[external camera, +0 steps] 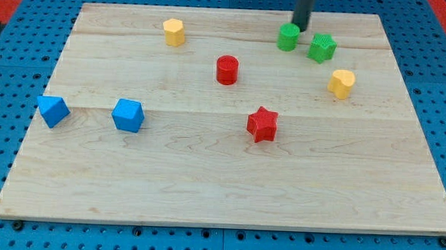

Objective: Place the green circle below the hexagon

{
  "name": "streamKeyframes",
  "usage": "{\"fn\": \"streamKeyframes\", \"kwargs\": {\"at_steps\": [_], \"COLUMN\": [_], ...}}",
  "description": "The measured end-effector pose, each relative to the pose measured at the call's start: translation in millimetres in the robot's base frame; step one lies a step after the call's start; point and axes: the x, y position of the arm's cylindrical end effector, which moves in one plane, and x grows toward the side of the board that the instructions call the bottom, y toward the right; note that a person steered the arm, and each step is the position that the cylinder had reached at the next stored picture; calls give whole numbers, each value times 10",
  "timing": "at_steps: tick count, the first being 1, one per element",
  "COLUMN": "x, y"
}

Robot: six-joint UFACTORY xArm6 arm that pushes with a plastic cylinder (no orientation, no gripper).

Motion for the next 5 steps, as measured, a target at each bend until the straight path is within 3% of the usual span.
{"fn": "streamKeyframes", "kwargs": {"at_steps": [1, 2, 5], "x": [22, 50, 481], "y": [-57, 774, -409]}}
